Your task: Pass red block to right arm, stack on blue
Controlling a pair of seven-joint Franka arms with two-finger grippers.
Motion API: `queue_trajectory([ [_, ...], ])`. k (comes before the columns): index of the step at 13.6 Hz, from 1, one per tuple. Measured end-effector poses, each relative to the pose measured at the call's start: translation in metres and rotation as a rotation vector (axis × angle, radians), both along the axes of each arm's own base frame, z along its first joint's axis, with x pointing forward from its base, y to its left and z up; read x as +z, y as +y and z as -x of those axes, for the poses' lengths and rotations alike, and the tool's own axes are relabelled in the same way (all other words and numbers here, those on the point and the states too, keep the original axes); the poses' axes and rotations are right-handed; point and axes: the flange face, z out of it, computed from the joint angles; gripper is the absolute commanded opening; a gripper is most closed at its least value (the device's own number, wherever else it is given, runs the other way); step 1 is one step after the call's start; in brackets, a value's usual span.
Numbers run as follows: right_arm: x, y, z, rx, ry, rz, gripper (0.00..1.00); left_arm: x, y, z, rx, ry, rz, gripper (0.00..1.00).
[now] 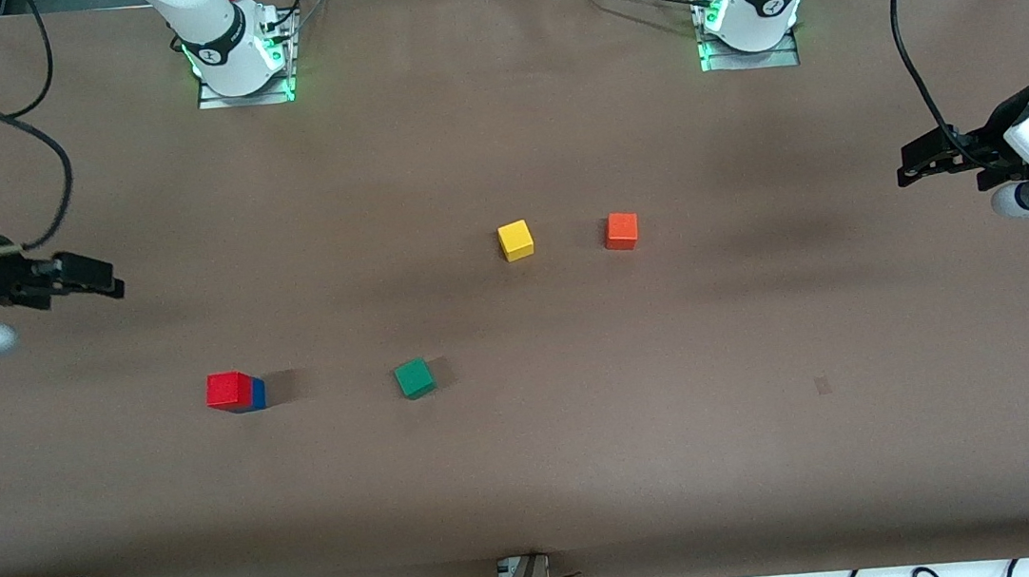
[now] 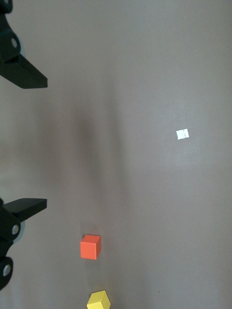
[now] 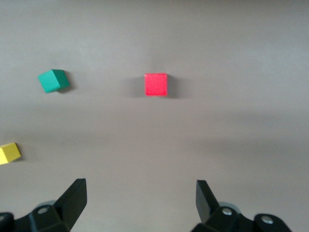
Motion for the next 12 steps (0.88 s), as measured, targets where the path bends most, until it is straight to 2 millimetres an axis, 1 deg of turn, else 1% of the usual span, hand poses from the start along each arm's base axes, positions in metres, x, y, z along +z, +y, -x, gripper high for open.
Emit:
queue_trajectory([
  [3, 0.011, -0.009, 0.04, 0.001, 0.005, 0.017, 1.0, 0.0, 0.0, 0.0, 0.0, 0.0, 0.0, 1.0],
  [4, 0.012, -0.009, 0.049, 0.012, 0.004, 0.028, 1.0, 0.0, 0.0, 0.0, 0.0, 0.0, 0.0, 1.0],
  [5, 0.012, -0.004, 0.054, 0.033, 0.003, 0.05, 1.0, 0.0, 0.0, 0.0, 0.0, 0.0, 0.0, 1.0],
  [8, 0.009, 0.029, 0.056, 0.102, 0.001, 0.099, 1.0, 0.0, 0.0, 0.0, -0.001, 0.0, 0.0, 1.0],
  [9, 0.009, 0.033, 0.057, 0.111, 0.0, 0.102, 1.0, 0.0, 0.0, 0.0, -0.001, 0.0, 0.0, 1.0],
  [12, 0.012, 0.032, 0.057, 0.11, -0.011, 0.103, 1.0, 0.0, 0.0, 0.0, -0.001, 0.0, 0.0, 1.0],
])
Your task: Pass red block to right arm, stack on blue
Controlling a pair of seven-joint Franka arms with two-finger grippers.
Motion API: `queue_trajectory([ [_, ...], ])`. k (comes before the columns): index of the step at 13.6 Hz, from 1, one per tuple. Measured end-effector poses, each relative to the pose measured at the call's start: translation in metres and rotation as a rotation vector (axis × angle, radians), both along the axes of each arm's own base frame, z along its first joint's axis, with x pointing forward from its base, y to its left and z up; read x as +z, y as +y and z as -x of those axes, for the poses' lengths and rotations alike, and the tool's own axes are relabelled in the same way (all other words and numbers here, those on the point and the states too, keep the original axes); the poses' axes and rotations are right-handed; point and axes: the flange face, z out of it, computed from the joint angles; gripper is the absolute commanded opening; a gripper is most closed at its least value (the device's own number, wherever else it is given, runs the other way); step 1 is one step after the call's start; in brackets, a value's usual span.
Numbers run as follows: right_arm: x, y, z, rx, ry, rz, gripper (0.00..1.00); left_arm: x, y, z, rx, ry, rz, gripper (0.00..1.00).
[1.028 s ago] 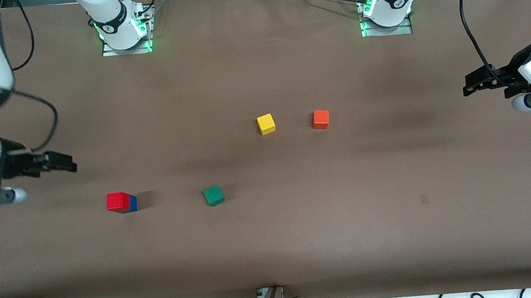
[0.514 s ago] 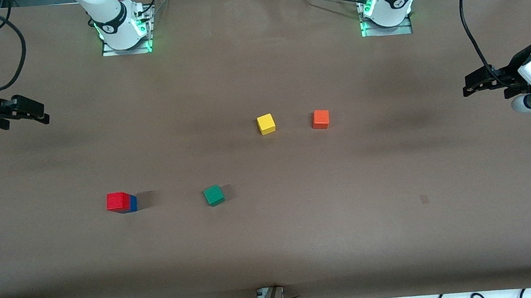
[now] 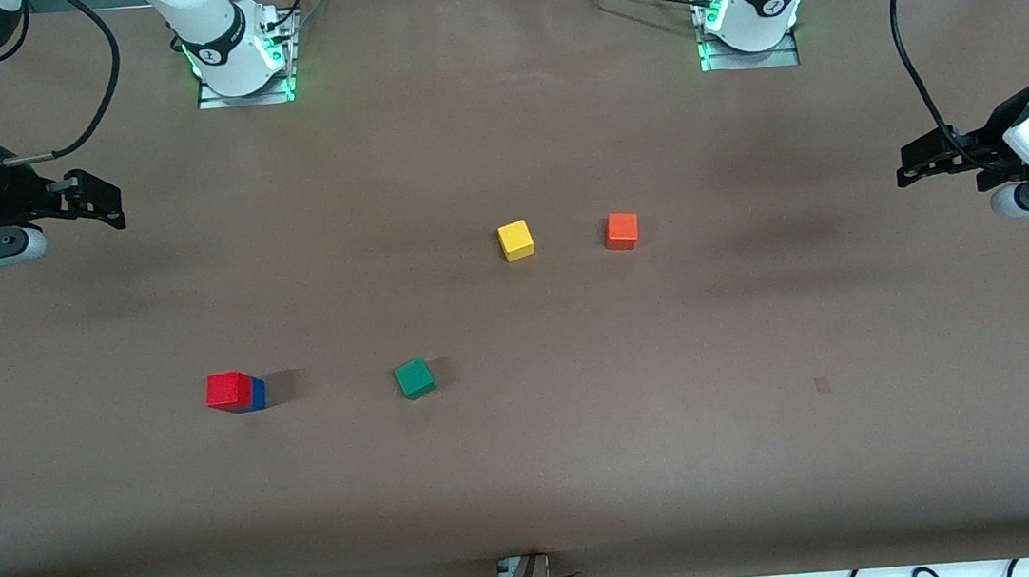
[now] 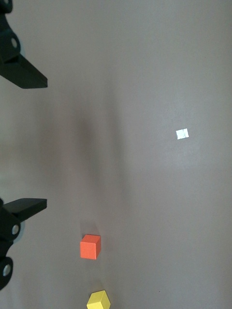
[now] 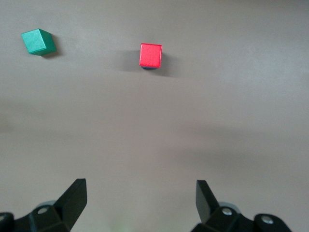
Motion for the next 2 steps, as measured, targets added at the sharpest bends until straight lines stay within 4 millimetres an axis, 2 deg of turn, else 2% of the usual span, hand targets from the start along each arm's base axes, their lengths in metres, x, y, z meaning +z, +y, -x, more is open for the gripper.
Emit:
queue_trajectory([
  [2, 0.0006, -0.0017, -0.0004, -0.002, -0.003, 0.001, 1.0, 0.0, 0.0, 0.0, 0.0, 0.0, 0.0, 1.0],
])
